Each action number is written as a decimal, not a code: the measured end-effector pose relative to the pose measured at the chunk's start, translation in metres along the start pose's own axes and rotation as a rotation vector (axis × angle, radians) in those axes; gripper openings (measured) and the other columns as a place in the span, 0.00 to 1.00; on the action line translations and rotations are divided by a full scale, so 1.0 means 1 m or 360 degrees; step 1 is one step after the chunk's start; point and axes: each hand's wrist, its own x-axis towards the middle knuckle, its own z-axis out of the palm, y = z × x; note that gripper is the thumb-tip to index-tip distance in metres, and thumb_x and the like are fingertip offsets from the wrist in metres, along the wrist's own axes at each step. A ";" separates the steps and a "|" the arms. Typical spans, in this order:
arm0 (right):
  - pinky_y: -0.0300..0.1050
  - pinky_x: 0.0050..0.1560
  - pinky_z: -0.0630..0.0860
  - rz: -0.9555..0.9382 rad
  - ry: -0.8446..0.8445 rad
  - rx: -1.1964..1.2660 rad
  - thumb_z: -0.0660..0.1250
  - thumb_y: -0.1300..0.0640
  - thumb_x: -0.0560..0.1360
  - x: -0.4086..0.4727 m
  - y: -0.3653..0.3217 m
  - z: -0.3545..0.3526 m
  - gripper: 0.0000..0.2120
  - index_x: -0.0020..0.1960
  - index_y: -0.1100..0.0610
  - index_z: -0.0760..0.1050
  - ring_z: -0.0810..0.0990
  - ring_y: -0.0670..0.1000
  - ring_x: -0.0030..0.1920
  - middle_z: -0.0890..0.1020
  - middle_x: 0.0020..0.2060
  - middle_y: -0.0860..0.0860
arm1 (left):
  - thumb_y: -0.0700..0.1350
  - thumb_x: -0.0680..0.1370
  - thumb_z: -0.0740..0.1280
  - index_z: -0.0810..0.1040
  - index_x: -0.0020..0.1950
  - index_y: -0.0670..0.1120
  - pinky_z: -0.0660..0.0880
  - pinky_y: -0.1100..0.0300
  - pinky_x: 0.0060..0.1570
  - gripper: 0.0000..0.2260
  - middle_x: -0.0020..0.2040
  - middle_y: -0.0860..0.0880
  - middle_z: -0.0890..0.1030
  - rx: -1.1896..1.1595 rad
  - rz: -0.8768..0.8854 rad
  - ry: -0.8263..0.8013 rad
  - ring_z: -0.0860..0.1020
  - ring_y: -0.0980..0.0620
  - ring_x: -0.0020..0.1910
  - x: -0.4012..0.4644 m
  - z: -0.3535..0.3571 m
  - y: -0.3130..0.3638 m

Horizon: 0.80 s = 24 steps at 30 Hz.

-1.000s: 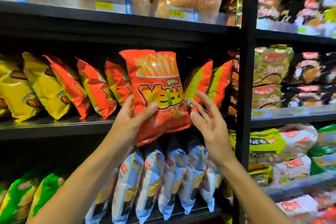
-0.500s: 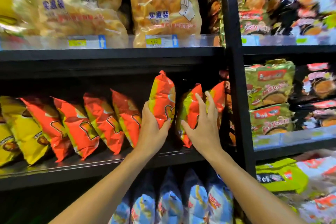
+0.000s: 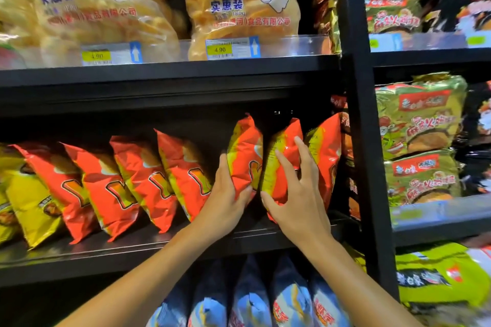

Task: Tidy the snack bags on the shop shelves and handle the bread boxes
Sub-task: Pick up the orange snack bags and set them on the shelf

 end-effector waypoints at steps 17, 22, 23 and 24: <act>0.42 0.78 0.57 -0.0129 0.0200 0.0213 0.78 0.54 0.75 -0.003 0.007 -0.005 0.30 0.74 0.53 0.73 0.54 0.50 0.82 0.58 0.82 0.48 | 0.51 0.82 0.68 0.39 0.84 0.51 0.45 0.52 0.81 0.42 0.84 0.57 0.37 0.0507 0.0440 0.0046 0.37 0.54 0.83 -0.031 -0.025 0.020; 0.43 0.76 0.64 -0.0496 0.0328 0.0291 0.74 0.63 0.77 -0.016 -0.018 -0.007 0.20 0.68 0.58 0.79 0.69 0.54 0.75 0.72 0.73 0.55 | 0.51 0.83 0.64 0.61 0.82 0.47 0.54 0.48 0.81 0.28 0.84 0.50 0.55 0.1047 0.0777 0.0137 0.51 0.46 0.84 -0.070 -0.103 -0.007; 0.44 0.74 0.67 -0.0547 0.0275 0.0334 0.73 0.63 0.77 -0.017 -0.029 -0.004 0.19 0.68 0.58 0.79 0.71 0.54 0.73 0.73 0.72 0.54 | 0.51 0.83 0.63 0.63 0.82 0.47 0.56 0.46 0.80 0.27 0.84 0.49 0.57 0.1118 0.0787 0.0143 0.53 0.45 0.83 -0.080 -0.118 -0.019; 0.46 0.73 0.70 -0.0566 0.0200 0.0395 0.73 0.62 0.77 -0.018 -0.041 0.001 0.19 0.68 0.57 0.79 0.73 0.53 0.73 0.74 0.71 0.52 | 0.51 0.83 0.62 0.64 0.81 0.47 0.58 0.44 0.79 0.26 0.83 0.49 0.58 0.1185 0.0784 0.0146 0.54 0.44 0.83 -0.091 -0.132 -0.033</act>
